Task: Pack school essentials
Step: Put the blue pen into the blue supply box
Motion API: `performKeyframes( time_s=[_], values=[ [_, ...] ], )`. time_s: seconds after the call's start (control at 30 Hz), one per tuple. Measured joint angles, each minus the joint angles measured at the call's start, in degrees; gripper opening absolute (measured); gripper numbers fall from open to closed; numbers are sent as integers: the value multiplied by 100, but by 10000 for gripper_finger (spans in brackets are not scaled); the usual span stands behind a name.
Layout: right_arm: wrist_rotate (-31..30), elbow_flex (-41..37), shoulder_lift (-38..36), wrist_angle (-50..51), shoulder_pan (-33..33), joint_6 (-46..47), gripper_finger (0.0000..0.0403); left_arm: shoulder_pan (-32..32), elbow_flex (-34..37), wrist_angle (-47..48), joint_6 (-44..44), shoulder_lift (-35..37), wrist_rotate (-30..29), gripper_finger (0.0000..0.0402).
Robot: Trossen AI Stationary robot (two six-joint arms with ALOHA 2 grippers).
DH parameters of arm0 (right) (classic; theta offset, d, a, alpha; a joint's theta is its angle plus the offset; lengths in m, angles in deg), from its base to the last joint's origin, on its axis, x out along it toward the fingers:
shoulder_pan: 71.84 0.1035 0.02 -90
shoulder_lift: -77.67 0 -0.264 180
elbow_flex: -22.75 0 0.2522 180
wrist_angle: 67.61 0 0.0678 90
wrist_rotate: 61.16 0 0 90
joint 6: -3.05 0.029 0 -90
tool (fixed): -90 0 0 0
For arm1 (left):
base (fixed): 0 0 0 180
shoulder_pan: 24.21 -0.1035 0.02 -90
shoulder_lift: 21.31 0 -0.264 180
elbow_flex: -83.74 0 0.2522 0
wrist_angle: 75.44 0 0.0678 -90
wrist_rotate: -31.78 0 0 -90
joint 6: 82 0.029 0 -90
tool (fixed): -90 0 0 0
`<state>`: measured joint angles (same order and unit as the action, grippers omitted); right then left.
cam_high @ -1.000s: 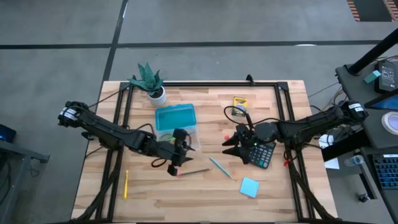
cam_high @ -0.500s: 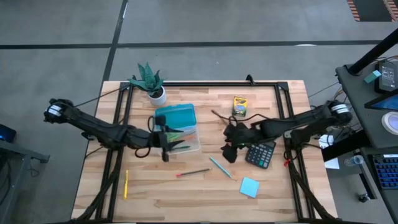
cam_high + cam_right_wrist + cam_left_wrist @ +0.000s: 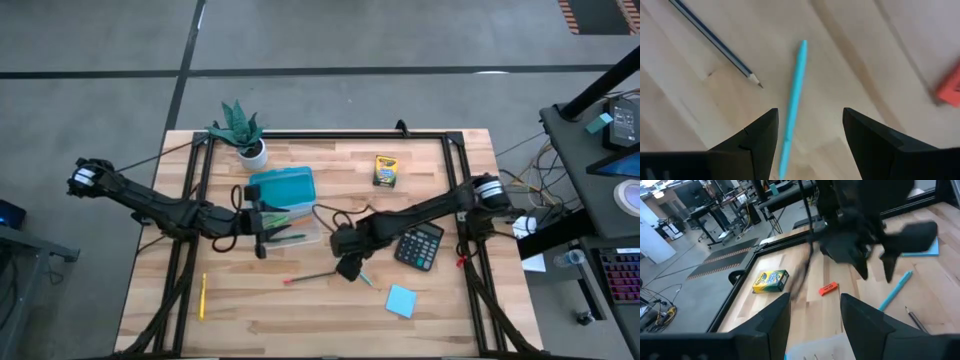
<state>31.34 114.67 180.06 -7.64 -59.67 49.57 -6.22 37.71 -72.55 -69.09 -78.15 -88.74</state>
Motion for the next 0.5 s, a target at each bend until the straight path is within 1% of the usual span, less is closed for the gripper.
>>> performKeyframes(
  time_s=[0.2, 0.5],
  values=[
    [39, 377, 612, 131, 73, -69, 210, 0, 13, 35, -9, 49, 0, 155],
    [2, 487, 1073, 95, 223, -110, 210, 0, 15, 73, -28, 68, 2, 155]
  ],
)
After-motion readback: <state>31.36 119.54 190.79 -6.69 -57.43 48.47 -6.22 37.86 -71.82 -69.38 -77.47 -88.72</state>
